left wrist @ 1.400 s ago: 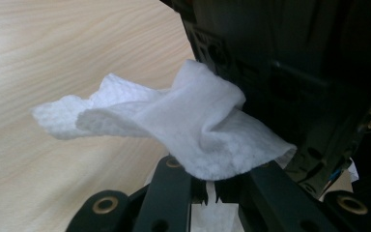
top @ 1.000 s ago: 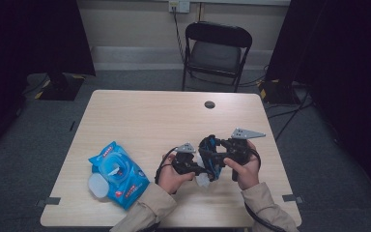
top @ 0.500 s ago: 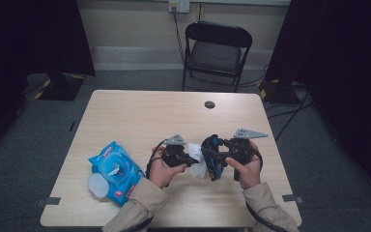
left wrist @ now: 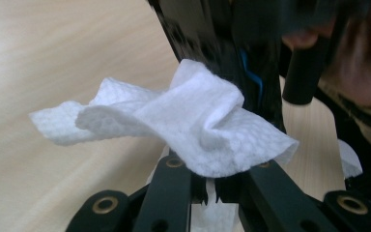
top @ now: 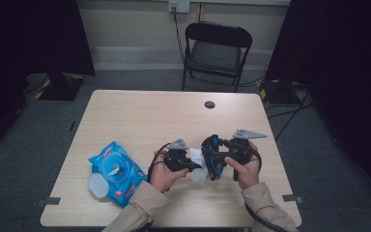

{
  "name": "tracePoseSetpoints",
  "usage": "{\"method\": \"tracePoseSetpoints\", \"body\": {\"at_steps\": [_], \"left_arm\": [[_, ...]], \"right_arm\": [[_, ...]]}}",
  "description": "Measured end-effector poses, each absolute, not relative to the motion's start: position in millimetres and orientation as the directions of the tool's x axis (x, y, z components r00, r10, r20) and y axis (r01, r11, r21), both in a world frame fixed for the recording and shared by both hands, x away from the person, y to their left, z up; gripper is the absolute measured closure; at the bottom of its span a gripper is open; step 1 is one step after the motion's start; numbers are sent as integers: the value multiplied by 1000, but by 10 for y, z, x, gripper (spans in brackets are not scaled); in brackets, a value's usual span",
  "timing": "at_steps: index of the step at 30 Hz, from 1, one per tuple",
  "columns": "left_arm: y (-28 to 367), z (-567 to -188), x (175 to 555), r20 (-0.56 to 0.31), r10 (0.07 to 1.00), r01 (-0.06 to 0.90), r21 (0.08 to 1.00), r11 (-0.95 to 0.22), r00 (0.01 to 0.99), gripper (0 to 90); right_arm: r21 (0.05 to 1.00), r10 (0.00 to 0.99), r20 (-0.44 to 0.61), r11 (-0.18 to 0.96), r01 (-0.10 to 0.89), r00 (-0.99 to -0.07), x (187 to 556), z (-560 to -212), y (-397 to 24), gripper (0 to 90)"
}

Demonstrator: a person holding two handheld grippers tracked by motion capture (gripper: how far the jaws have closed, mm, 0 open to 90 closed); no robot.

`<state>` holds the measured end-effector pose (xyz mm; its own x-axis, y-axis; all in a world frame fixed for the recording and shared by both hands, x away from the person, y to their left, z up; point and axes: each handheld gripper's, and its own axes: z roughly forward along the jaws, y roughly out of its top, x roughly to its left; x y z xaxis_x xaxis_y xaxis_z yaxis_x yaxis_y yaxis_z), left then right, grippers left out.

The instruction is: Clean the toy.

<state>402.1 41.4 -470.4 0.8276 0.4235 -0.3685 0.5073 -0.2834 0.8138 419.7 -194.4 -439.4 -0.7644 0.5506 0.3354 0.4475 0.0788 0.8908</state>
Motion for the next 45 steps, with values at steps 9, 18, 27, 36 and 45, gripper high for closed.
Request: {"method": "tracePoseSetpoints", "body": {"at_steps": [9,18,27,36,45], "left_arm": [[578,-4560,4110,-320,467,485,825,-291,825,856],[879,-4479,4211,-309,532,501,825,-262,788,855],[1063,-4494,4273,-305,597,532,810,-248,742,854],[1074,-4549,4326,-297,626,543,803,-246,722,847],[1045,-4652,4392,-297,655,567,787,-244,695,831]], "right_arm": [[888,587,340,56,456,-735,4249,-4404,-2112,254],[883,635,329,55,467,-698,4286,-4459,-2289,255],[869,686,308,79,488,-659,4341,-4574,-2455,255],[855,728,272,117,506,-629,4426,-4600,-2525,254],[830,776,151,237,505,-612,4551,-4654,-2436,253]]}}
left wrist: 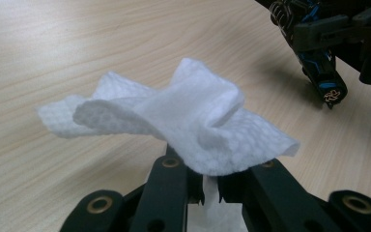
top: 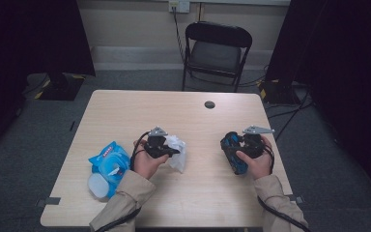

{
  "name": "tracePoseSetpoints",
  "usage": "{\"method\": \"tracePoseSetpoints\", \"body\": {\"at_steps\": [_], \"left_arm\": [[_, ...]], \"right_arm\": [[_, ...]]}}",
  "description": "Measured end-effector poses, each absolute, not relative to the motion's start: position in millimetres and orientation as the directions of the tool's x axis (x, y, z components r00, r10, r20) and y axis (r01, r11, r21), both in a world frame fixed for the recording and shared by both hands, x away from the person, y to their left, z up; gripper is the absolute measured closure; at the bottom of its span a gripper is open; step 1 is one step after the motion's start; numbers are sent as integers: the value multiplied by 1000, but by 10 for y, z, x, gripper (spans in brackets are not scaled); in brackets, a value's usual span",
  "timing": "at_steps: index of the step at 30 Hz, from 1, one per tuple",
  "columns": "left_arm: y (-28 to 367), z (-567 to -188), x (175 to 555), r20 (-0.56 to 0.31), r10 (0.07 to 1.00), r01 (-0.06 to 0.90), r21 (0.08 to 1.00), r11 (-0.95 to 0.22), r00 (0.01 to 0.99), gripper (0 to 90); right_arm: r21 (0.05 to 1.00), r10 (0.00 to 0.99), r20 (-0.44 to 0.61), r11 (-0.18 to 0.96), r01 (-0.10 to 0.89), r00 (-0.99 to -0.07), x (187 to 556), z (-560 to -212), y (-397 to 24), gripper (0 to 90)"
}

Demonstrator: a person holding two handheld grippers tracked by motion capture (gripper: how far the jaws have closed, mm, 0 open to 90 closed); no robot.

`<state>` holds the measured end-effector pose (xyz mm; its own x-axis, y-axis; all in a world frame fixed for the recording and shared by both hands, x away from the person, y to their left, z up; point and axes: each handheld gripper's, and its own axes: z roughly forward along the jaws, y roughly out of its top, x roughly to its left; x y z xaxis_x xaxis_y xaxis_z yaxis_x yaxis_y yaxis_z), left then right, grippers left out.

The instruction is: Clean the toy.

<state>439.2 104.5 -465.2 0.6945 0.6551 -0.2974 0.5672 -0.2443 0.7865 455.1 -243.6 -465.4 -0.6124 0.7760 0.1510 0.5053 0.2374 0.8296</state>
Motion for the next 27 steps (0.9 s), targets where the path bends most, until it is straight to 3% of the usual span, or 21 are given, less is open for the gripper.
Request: {"method": "tracePoseSetpoints", "body": {"at_steps": [17,27], "left_arm": [[924,-4833,4518,-269,705,610,738,-287,657,767],[948,-4803,4536,-243,718,596,749,-289,653,609]], "right_arm": [[778,811,92,304,550,-578,4776,-4892,-2213,252],[746,815,58,348,568,-576,4830,-4963,-2151,251]]}}
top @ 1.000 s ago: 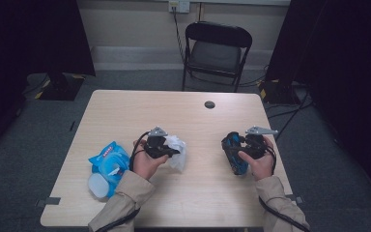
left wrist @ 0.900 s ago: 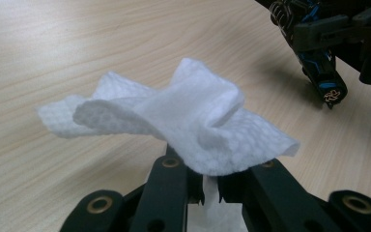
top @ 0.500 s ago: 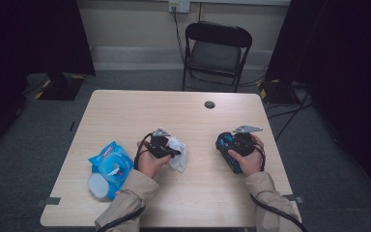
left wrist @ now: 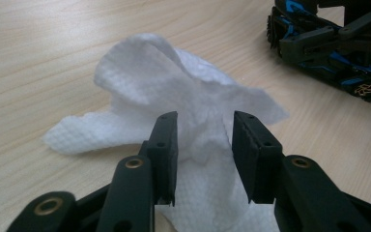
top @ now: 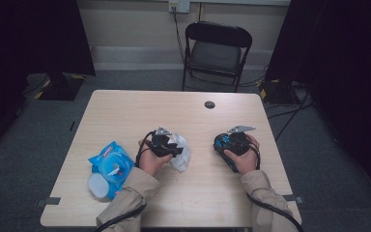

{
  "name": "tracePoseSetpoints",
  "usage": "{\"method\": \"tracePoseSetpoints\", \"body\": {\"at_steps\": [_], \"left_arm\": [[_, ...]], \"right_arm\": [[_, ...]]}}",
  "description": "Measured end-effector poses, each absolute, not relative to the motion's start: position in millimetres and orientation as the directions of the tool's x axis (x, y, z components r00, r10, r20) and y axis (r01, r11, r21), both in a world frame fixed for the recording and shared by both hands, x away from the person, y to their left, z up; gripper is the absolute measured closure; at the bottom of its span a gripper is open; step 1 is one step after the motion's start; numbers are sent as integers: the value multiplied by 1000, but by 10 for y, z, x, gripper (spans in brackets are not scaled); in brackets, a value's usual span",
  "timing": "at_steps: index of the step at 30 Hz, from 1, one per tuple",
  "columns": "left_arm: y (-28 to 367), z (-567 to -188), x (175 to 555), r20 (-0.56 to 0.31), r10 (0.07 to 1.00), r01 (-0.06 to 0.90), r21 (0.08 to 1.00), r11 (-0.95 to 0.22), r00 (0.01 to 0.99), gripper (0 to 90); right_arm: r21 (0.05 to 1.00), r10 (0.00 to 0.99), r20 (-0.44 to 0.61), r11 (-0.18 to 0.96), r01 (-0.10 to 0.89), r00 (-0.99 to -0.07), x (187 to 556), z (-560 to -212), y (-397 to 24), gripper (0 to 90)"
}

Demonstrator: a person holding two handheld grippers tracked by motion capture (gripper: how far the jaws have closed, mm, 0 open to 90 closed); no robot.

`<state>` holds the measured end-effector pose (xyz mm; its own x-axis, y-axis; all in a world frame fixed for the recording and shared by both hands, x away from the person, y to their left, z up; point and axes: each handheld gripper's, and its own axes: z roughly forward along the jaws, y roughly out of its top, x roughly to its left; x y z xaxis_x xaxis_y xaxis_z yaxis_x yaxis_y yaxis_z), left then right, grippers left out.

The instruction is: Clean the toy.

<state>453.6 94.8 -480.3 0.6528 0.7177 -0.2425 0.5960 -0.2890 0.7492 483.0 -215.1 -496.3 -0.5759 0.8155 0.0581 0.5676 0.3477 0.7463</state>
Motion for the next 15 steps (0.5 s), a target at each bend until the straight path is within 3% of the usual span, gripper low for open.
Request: {"method": "tracePoseSetpoints", "body": {"at_steps": [6,10,13,15], "left_arm": [[958,-4786,4516,-228,725,591,751,-294,650,512],[958,-4782,4522,-218,731,590,750,-298,646,501],[956,-4771,4522,-214,738,589,753,-293,641,453],[952,-4758,4517,-202,754,595,749,-293,626,372]], "right_arm": [[734,820,58,352,580,-570,4853,-4970,-2141,249],[725,819,61,357,590,-570,4873,-4972,-2139,247],[718,819,60,362,594,-571,4885,-4973,-2135,246],[710,818,61,367,601,-572,4895,-4974,-2132,244]]}}
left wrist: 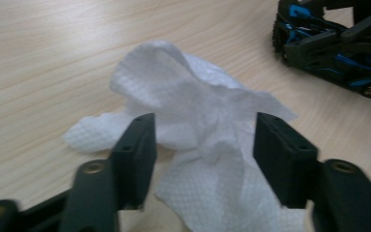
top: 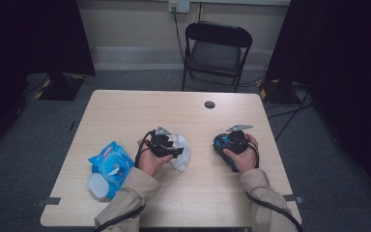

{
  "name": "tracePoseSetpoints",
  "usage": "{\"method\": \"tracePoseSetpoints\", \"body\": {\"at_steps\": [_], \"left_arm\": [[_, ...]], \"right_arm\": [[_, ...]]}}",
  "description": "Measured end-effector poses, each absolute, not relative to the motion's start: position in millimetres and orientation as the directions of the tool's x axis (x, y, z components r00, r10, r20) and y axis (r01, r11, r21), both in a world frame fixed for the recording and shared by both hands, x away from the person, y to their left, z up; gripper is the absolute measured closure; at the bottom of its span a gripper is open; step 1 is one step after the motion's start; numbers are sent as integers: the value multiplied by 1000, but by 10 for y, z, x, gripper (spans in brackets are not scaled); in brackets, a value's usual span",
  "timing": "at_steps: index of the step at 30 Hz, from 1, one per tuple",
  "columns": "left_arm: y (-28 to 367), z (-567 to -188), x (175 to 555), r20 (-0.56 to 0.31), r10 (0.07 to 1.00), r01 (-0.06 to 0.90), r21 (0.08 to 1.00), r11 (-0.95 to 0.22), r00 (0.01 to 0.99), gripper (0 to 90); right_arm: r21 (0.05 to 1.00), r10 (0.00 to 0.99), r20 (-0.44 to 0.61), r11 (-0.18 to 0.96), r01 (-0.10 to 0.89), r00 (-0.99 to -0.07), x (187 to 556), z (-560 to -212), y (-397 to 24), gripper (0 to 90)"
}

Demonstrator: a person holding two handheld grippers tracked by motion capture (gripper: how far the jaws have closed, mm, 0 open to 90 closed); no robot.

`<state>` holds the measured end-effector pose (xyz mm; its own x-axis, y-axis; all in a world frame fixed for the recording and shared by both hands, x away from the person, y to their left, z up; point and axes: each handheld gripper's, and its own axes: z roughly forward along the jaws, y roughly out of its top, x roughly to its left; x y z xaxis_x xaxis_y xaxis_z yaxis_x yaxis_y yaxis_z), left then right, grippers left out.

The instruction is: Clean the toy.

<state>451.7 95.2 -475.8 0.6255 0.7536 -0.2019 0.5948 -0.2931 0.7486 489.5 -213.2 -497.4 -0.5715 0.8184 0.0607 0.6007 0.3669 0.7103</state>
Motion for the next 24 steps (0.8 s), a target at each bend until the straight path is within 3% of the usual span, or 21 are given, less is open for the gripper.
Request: {"method": "tracePoseSetpoints", "body": {"at_steps": [2,9,15,24], "left_arm": [[953,-4751,4513,-203,754,597,747,-293,625,311],[969,-4758,4485,-205,751,588,757,-286,628,225],[987,-4704,4437,-170,744,562,766,-313,646,205],[940,-4686,4392,-194,733,564,770,-298,652,192]], "right_arm": [[700,818,65,371,610,-572,4915,-4975,-2133,237],[708,812,79,363,606,-579,4904,-4933,-2166,209],[735,813,87,337,588,-575,4857,-4815,-2211,201],[752,809,114,309,583,-577,4755,-4754,-2276,181]]}}
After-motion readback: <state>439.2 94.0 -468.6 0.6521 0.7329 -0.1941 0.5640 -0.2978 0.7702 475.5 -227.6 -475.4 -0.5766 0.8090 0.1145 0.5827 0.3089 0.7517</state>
